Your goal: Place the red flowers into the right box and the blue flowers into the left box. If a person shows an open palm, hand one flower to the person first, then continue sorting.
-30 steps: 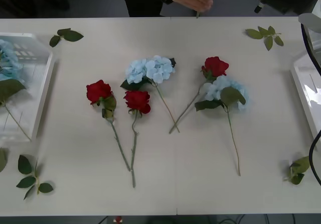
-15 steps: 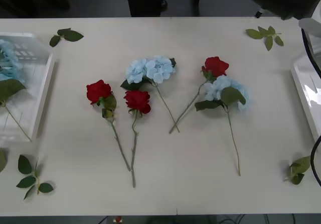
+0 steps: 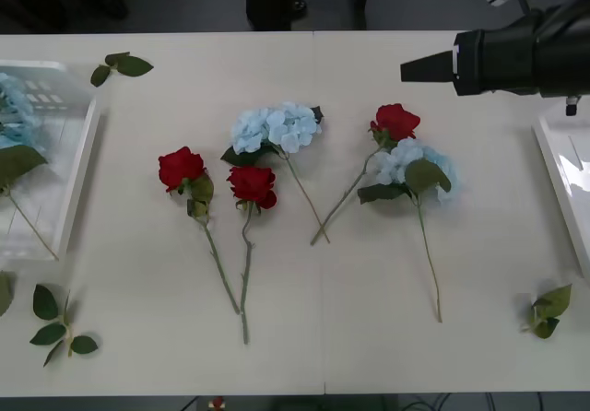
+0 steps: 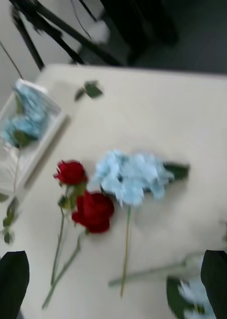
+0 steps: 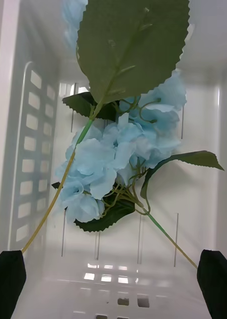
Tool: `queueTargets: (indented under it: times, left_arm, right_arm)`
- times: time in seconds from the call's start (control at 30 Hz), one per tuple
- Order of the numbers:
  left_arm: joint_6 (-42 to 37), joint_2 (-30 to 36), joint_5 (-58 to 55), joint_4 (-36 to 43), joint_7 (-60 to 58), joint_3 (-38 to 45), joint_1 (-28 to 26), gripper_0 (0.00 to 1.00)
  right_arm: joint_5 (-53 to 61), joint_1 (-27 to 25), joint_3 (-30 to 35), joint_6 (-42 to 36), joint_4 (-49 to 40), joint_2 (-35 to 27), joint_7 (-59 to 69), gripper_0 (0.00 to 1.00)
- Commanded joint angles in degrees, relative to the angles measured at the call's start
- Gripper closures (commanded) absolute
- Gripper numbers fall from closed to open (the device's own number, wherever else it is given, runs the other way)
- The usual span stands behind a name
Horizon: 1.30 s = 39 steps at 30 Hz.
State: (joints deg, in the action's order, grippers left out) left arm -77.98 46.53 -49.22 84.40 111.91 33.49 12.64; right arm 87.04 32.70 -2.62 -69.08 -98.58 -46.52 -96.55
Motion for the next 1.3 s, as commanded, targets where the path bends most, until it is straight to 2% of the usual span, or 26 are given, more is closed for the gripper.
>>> queueTargets:
  times: [0.03,0.23,0.5,0.63,0.8,0.9,1.07,1.3]
  left_arm:
    - [0.63,2.08,-0.61,1.29,0.77,0.43,-0.42,0.0]
    - [-1.39,2.17,-3.86,5.6,-1.52,-1.68,0.99,0.0]
    - [-6.31,1.29,-2.54,7.8,-15.4,-9.85,10.48,0.0]
    - [-6.31,-2.58,4.57,7.8,-26.04,-16.36,16.02,0.0]
    - [-5.87,-11.19,16.09,8.24,-36.76,-20.93,19.97,0.0]
    - [-5.52,-18.22,25.14,10.17,-43.27,-23.12,20.24,0.0]
    - [-5.7,-24.9,34.19,12.46,-51.7,-27.34,19.44,0.0]
    - [-6.13,-30.35,46.23,19.84,-62.69,-38.06,12.94,0.0]
  right_arm:
    - [-5.22,0.88,1.48,-8.35,-3.02,-3.23,7.78,0.0]
    - [-13.04,-1.58,1.48,-18.98,-7.68,-3.76,19.65,0.0]
    - [-22.79,-11.6,0.95,-21.62,-16.82,-3.67,28.97,0.0]
    - [-27.19,-15.21,-1.07,-21.45,-19.37,-3.58,29.05,0.0]
    - [-32.81,-15.56,-5.64,-20.39,-19.37,-2.97,29.14,0.0]
    - [-37.91,-15.56,-9.15,-18.46,-18.49,-1.39,29.05,0.0]
    - [-44.94,-14.68,-14.16,-15.2,-15.5,0.99,29.14,0.0]
    - [-49.6,-12.22,-18.21,-10.37,-7.86,5.56,28.7,0.0]
